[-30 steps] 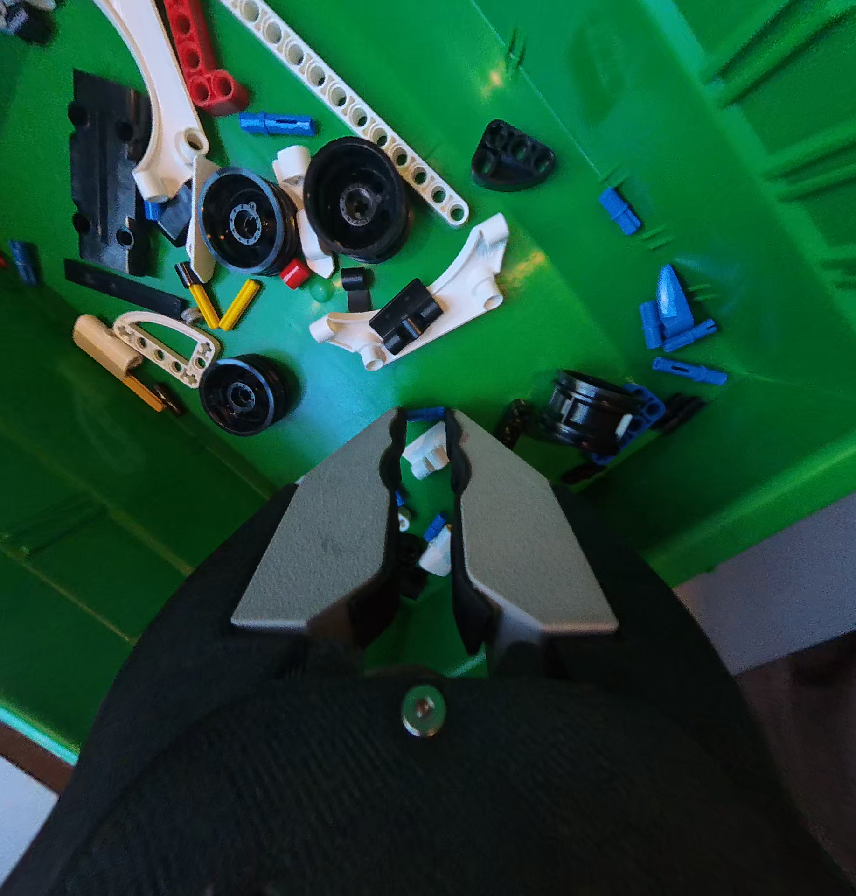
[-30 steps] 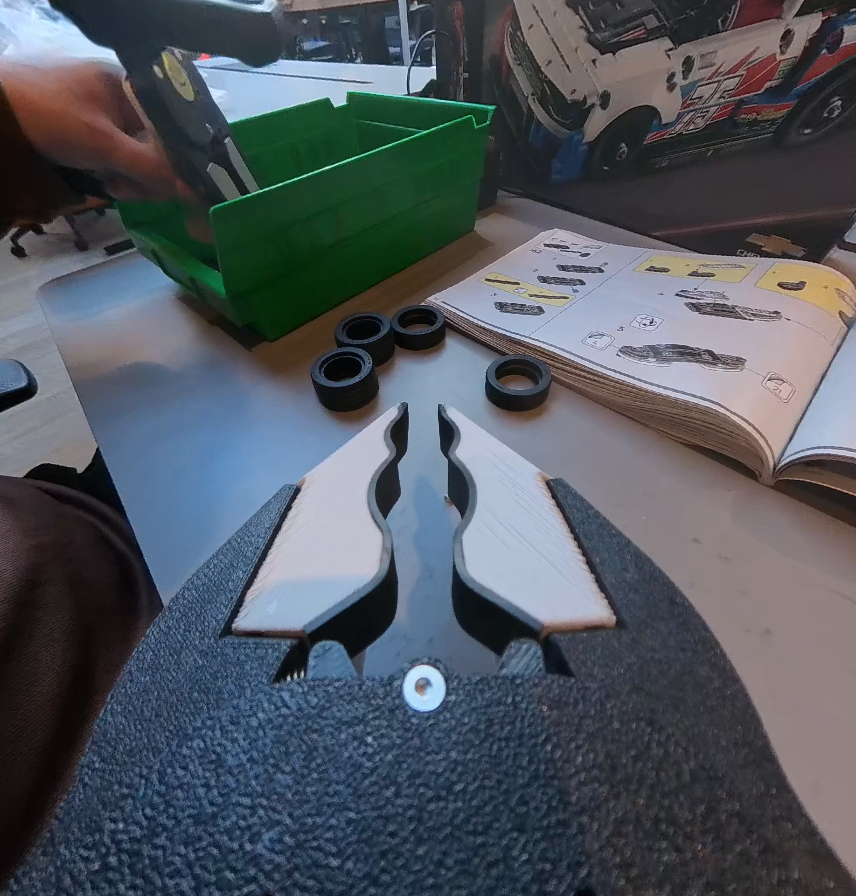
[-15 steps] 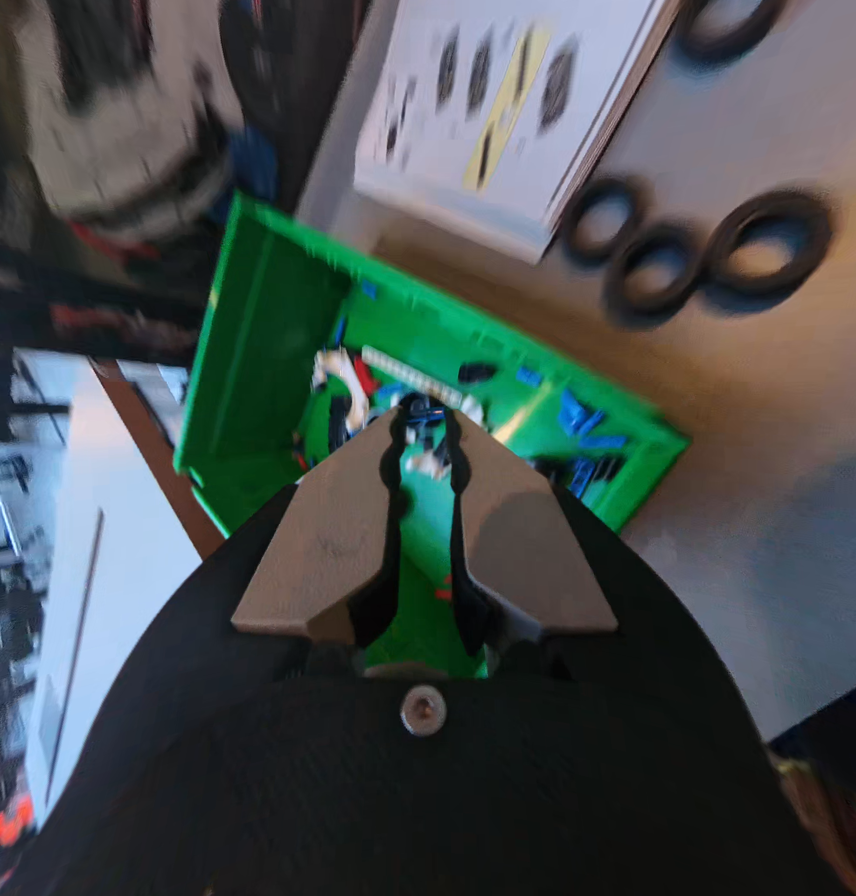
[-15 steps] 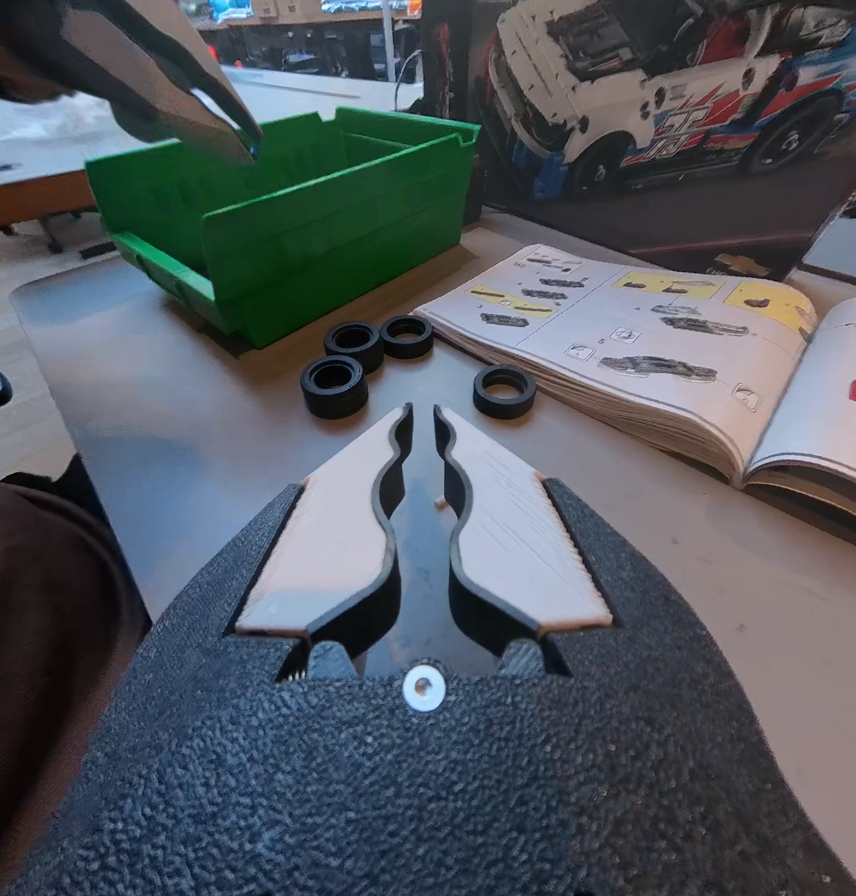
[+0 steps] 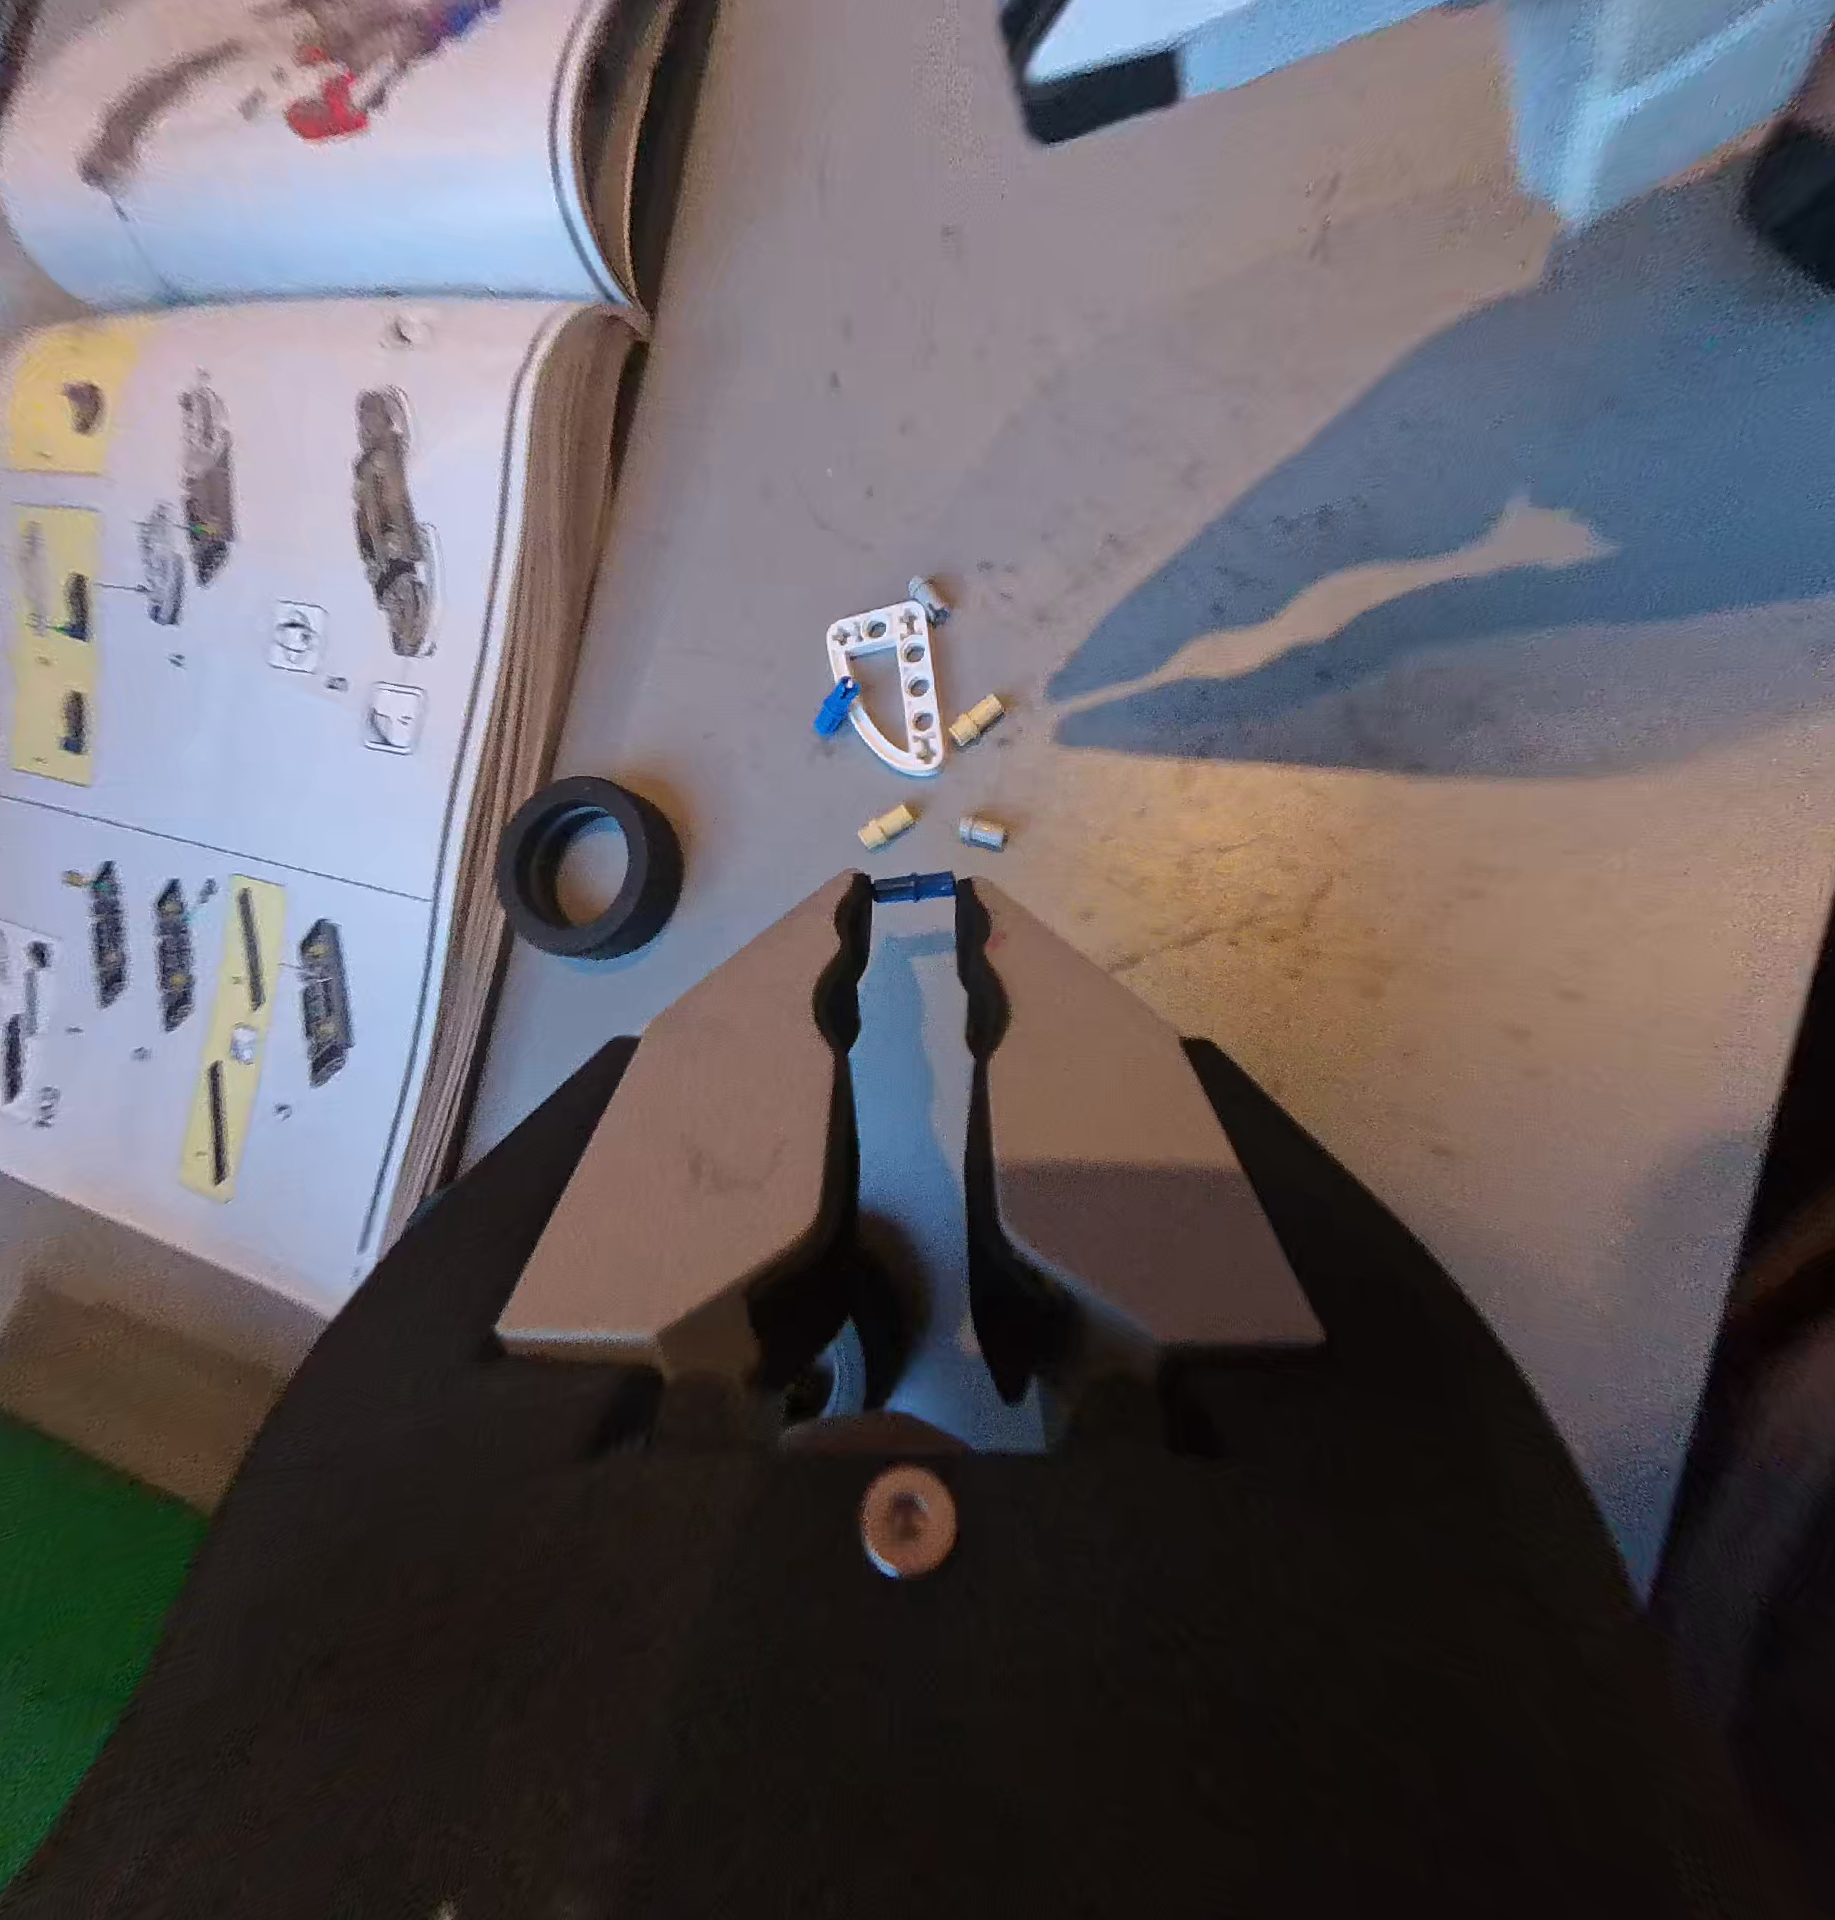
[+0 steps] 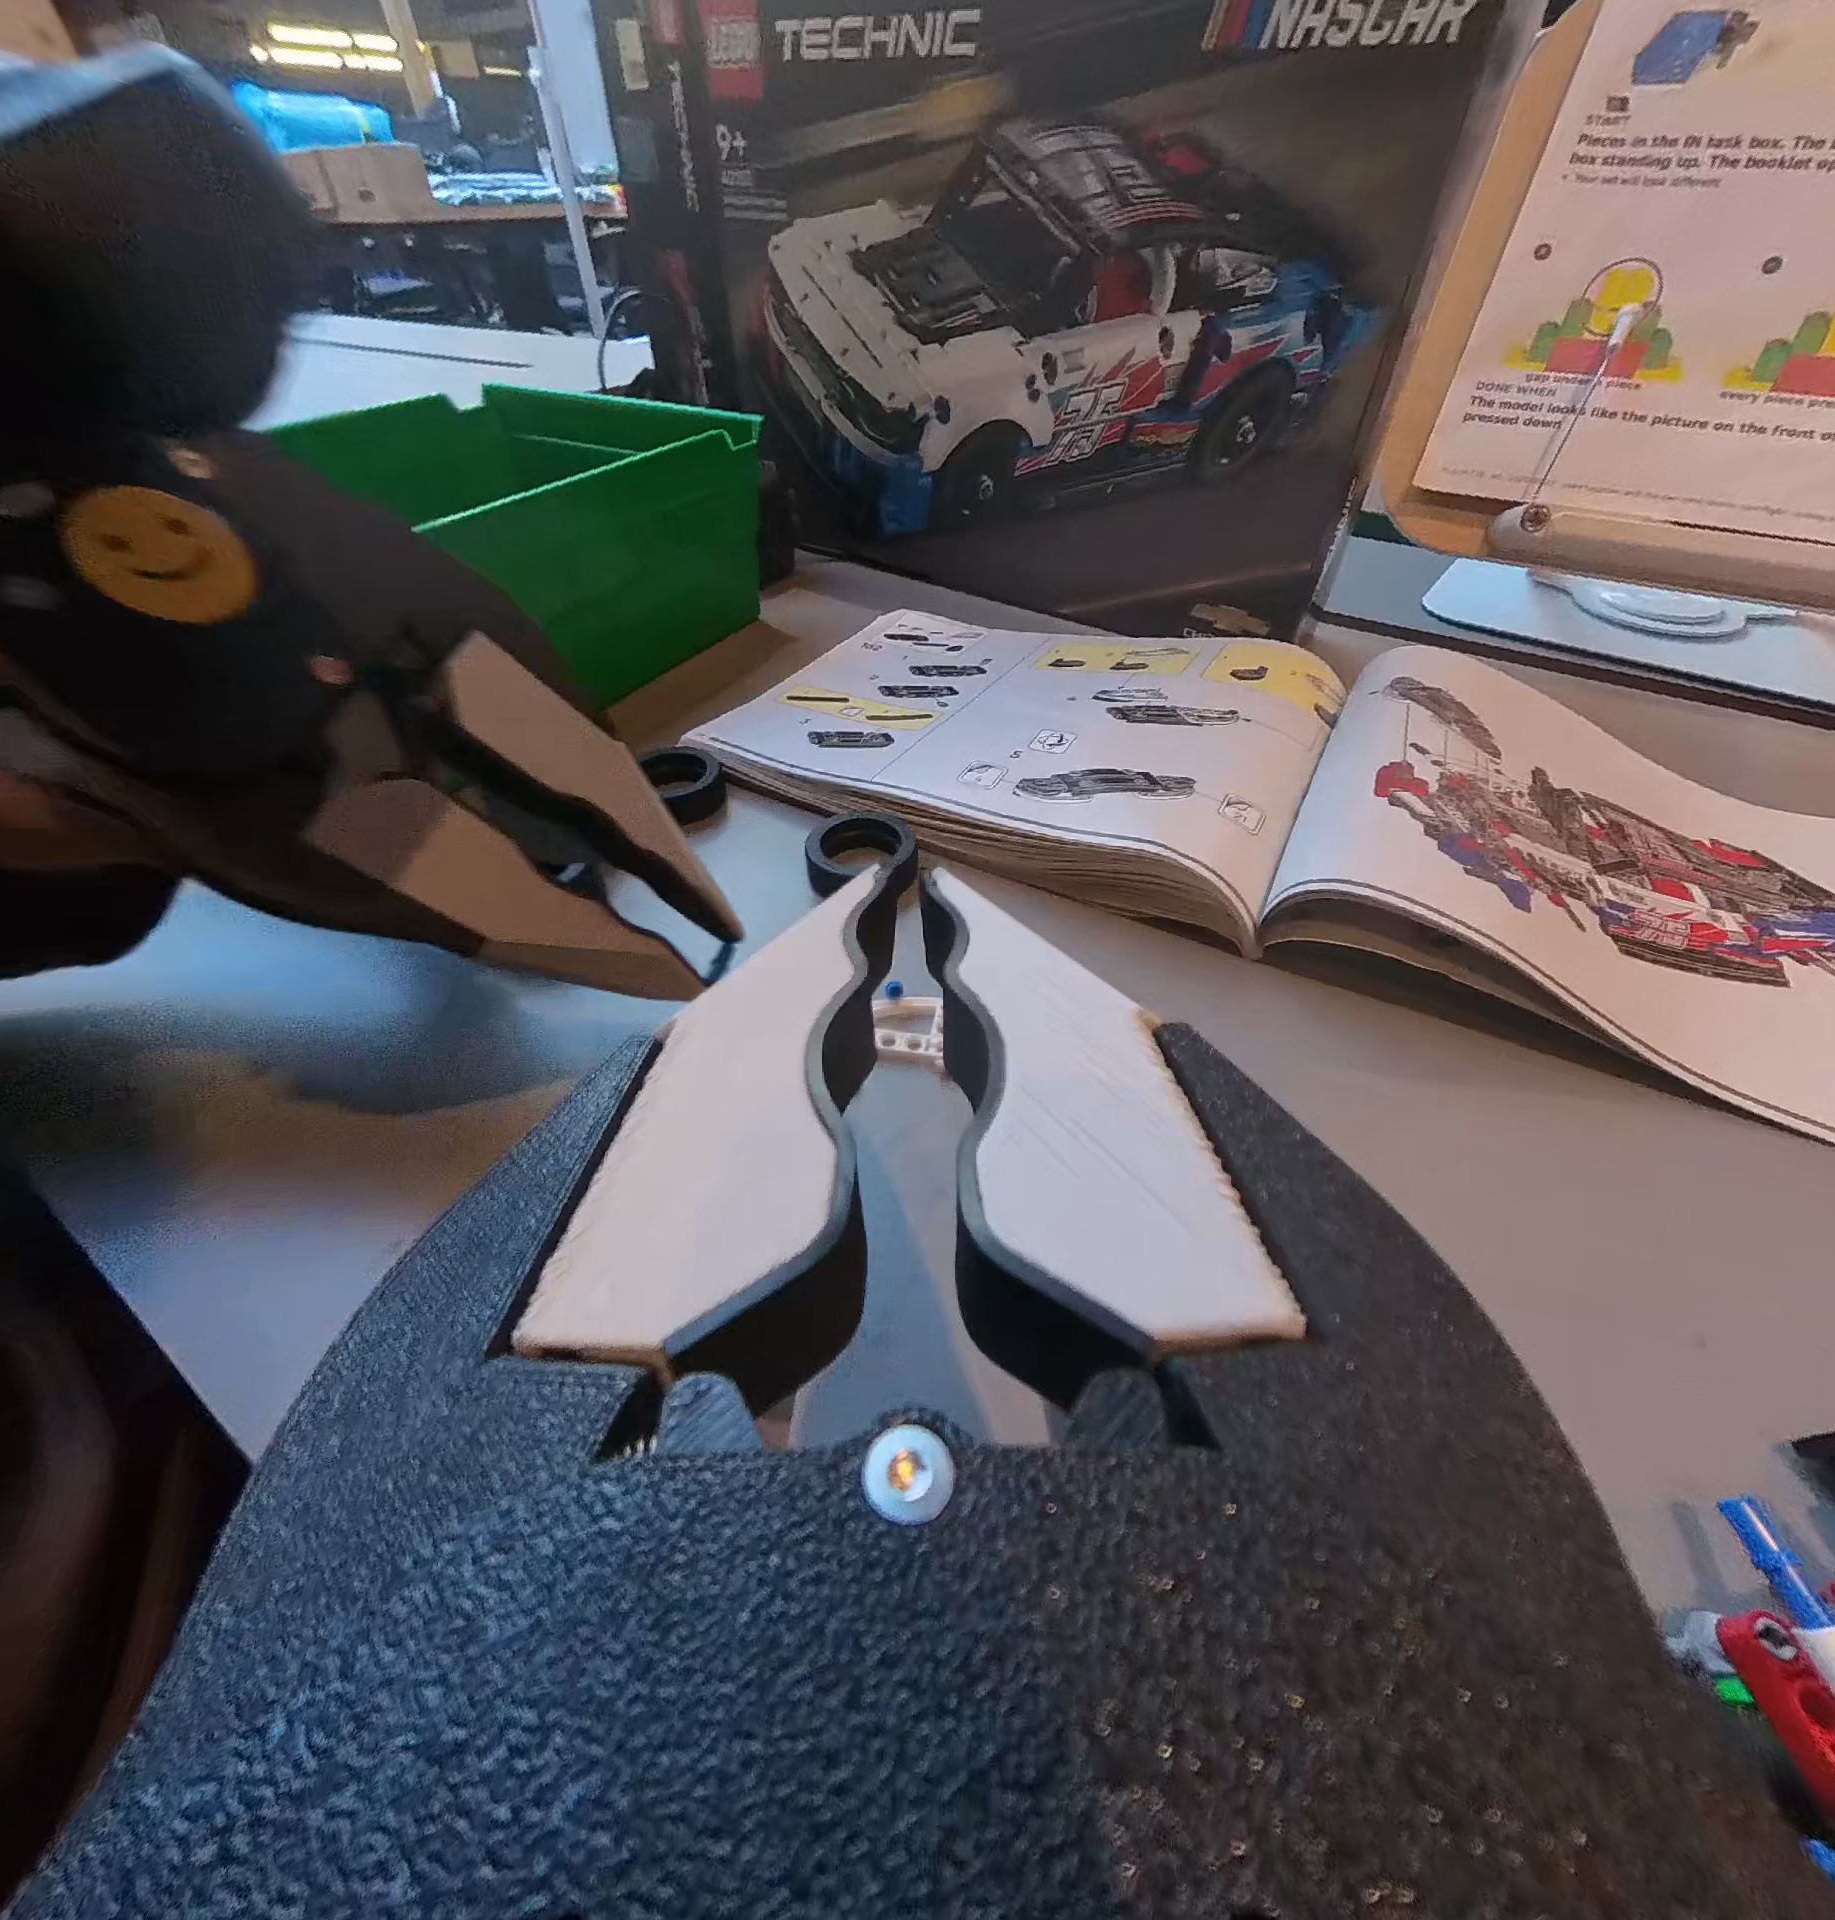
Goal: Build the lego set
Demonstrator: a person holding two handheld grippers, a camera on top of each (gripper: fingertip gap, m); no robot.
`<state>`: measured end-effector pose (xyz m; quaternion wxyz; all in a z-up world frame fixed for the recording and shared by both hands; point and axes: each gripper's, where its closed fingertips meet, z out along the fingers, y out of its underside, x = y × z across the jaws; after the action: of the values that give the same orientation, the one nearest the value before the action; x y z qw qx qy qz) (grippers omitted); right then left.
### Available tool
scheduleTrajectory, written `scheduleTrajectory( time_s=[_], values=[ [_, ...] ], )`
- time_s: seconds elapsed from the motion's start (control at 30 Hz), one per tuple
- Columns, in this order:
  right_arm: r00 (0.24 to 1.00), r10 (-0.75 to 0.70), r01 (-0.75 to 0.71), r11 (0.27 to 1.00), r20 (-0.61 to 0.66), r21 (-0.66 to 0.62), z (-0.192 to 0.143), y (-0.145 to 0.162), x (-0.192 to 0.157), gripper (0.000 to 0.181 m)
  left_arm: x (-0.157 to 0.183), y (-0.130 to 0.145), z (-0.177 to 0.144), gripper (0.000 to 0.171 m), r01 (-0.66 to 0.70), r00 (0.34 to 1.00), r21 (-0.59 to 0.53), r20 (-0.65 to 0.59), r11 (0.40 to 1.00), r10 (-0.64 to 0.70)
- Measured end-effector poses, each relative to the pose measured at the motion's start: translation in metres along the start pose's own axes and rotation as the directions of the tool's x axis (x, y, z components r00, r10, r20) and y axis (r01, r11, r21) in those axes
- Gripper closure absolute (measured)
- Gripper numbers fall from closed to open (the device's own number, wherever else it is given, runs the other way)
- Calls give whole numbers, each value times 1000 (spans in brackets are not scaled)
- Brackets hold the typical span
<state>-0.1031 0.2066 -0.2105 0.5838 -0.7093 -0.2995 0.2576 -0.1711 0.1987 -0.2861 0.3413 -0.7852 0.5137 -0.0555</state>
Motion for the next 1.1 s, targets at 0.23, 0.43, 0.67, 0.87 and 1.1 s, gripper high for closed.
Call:
scheduleTrajectory(
  time_s=[0.23,0.43,0.67,0.87,1.1],
  values=[
    [1000,10,-10,1000,24,-16,-5,5,-6,178,8,5,16,156,27,994,-19,-110,999,-29],
    [999,14,-13,999,28,-30,-4,9,-6,178,11,5,18,149,19,992,-23,-123,1000,-22],
    [999,-5,8,999,53,-54,0,13,-14,178,15,17,-4,133,115,993,43,-45,992,-113],
    [997,-29,37,995,78,-94,15,20,-22,179,9,34,-29,134,210,974,226,43,951,-225],
    [995,-55,66,988,81,-143,32,26,-22,178,10,29,-46,133,114,990,337,38,934,-135]
  ],
)
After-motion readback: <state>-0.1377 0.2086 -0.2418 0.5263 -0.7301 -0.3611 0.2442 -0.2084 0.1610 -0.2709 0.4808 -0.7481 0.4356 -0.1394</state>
